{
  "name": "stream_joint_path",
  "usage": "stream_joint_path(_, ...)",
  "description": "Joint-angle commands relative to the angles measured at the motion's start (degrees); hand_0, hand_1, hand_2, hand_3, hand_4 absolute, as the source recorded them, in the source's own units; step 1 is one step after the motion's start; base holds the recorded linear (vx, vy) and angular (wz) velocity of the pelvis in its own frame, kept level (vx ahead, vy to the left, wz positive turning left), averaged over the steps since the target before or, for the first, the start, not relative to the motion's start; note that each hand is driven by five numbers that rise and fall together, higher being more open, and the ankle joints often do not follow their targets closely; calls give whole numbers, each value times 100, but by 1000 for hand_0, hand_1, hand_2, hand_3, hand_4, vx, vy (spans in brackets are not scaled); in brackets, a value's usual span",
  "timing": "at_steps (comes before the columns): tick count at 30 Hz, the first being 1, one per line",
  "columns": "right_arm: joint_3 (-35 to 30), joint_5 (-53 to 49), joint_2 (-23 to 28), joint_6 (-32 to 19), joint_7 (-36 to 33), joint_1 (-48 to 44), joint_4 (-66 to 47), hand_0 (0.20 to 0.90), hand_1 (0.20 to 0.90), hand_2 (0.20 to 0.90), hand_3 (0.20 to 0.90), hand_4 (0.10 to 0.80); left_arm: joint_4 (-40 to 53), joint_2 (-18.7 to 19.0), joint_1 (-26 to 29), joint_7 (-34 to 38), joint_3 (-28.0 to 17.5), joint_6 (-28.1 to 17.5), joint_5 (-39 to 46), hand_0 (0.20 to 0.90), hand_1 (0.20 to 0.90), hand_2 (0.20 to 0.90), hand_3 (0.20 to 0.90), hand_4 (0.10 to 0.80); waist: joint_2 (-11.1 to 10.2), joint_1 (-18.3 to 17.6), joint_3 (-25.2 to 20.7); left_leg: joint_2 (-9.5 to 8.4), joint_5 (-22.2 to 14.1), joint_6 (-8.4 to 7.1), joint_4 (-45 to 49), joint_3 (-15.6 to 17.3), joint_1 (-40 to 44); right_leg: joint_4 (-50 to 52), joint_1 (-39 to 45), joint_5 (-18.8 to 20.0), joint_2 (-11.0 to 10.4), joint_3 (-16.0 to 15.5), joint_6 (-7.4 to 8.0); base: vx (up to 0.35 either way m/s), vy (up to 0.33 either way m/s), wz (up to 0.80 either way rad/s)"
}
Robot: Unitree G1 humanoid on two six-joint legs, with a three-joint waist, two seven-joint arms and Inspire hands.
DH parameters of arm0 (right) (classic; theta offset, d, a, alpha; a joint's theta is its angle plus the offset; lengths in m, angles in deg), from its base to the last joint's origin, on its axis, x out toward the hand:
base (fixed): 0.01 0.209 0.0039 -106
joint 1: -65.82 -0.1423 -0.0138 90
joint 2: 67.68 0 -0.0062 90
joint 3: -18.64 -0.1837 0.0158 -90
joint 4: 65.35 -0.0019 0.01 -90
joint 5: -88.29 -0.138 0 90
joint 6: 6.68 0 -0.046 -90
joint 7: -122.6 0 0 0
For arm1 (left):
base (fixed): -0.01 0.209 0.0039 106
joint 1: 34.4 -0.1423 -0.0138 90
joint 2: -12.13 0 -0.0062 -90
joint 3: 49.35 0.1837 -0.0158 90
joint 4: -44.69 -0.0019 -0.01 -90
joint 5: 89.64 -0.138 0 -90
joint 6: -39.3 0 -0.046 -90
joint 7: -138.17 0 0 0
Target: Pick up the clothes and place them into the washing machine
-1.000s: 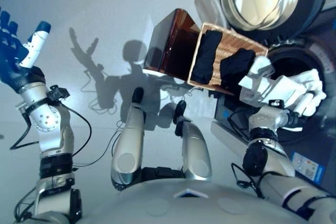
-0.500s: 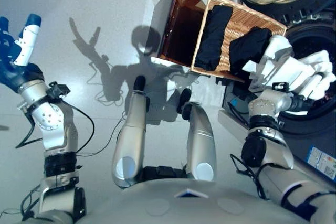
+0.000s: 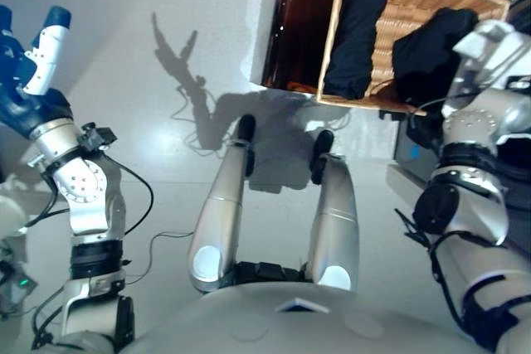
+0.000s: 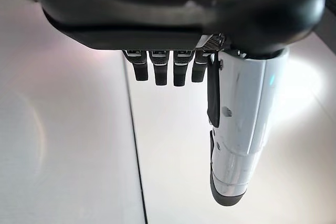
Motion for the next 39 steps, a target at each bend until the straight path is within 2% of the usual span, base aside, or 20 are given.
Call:
stream_joint_path(1,270,640,1223,-374,-168,63,-110,200,200,200,200,300,645,91,-7,292,-351,-620,-167,900,900,900,900,800,307,-177,-582,-176,-315,12,42,90,-14,-279,-117,65,329,-157,-475,-14,39,-7)
stream_joint_path(9,267,1070,1898,-144,-335,-81,-368,200,200,200,200,300,563,20,-30,292,-382,-629,-194,900,900,900,900,800,669,-289,-574,-155,-116,-107,-454,314,528,-443,183,28,347,126,-518,9,11,-18)
stream_joint_path(15,331,1436,2334,-10,-472,-167,-618,200,200,200,200,300,449,-5,-26,234,-306,-631,-178,900,900,900,900,800,769,-377,-562,-174,81,-190,-909,376,954,-737,536,85,330,255,-530,24,-23,-11)
stream_joint_path(16,396,1524,2661,83,-463,-247,-609,200,200,200,200,300,429,22,-38,150,-254,-639,-160,900,900,900,900,800,770,-397,-628,-188,164,-238,-1139,363,1152,-871,708,93,328,279,-520,38,-27,-4)
stream_joint_path(22,691,1708,3595,294,-303,-515,-572,200,200,200,200,300,333,95,-27,-11,-199,-665,-89,900,900,900,900,800,827,-457,-756,-249,514,-366,-1904,311,1684,-1330,1139,186,254,293,-488,19,-11,-1)
stream_joint_path(23,704,1702,3616,300,-297,-532,-560,200,200,200,200,300,329,85,-21,-15,-195,-668,-83,900,900,900,900,800,840,-458,-744,-250,584,-367,-1951,313,1692,-1370,1144,250,251,291,-488,0,0,0)
stream_joint_path(27,1045,1643,4384,483,-74,-855,-241,200,200,200,200,300,335,147,-24,-153,-189,-688,-33,900,900,900,900,800,921,-411,-911,-318,896,-456,-2636,278,2080,-1657,1380,288,95,217,-441,37,11,8)
stream_joint_path(34,1075,1600,4528,596,133,-669,156,200,200,200,200,300,320,64,-12,-199,-224,-706,-9,900,900,900,900,800,1048,-446,-1034,-357,1010,-435,-3040,221,2273,-1896,1502,355,45,159,-397,5,-4,5)
stream_joint_path(37,1145,1545,4569,965,239,-499,783,200,200,200,200,300,353,55,9,-181,-228,-673,6,900,900,900,900,800,1069,-471,-910,-371,996,-409,-2975,242,2149,-1884,1358,421,73,190,-410,-71,-13,5)
stream_joint_path(39,1210,1603,4622,1080,257,-484,735,200,200,200,200,300,358,13,2,-135,-280,-644,22,900,900,900,900,800,1052,-481,-805,-354,980,-416,-2846,277,1994,-1840,1240,458,92,228,-428,-113,-31,4)
